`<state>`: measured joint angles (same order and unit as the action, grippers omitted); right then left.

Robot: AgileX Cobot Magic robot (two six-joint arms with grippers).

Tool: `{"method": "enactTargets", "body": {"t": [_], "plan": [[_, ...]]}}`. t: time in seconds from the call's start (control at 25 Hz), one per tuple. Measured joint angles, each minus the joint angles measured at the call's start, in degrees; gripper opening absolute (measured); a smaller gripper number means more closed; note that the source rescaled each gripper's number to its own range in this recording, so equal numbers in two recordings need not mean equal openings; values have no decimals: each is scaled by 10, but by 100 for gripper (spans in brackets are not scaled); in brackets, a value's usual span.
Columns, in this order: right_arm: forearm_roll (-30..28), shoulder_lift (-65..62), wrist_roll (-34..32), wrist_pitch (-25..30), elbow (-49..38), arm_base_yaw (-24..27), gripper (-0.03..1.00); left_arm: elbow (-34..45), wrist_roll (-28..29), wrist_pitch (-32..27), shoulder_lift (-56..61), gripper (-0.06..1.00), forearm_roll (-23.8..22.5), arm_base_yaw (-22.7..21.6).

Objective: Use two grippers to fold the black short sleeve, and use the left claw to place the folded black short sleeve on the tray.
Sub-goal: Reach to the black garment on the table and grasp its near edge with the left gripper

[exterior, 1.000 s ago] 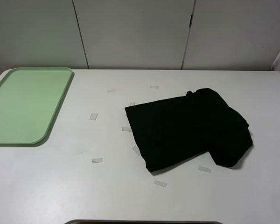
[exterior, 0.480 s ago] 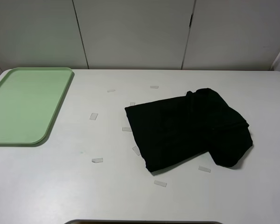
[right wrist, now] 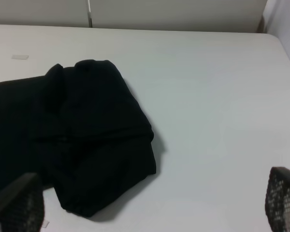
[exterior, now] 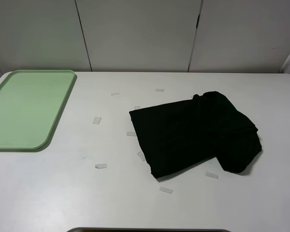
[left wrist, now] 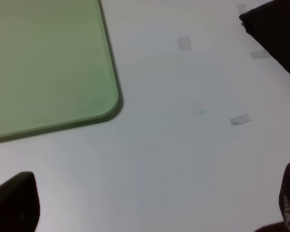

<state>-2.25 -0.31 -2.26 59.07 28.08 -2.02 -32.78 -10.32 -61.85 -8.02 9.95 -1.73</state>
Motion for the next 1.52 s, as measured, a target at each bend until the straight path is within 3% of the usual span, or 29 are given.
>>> {"method": "enactTargets", "body": {"t": [0.28,0.76,1.0,1.24,1.52], "plan": [[0,0,0,0,0,0,100,-59,-45,35,-190,99,47,0],[0,0,0,0,0,0,100,-65,-82,163,-507,98,183,8],[0,0,0,0,0,0,100,-65,-77,282,-625,98,210,105],[0,0,0,0,0,0,100,-85,-16,388,-742,98,212,229],[0,0,0,0,0,0,100,-141,46,482,-880,98,215,336]]}}
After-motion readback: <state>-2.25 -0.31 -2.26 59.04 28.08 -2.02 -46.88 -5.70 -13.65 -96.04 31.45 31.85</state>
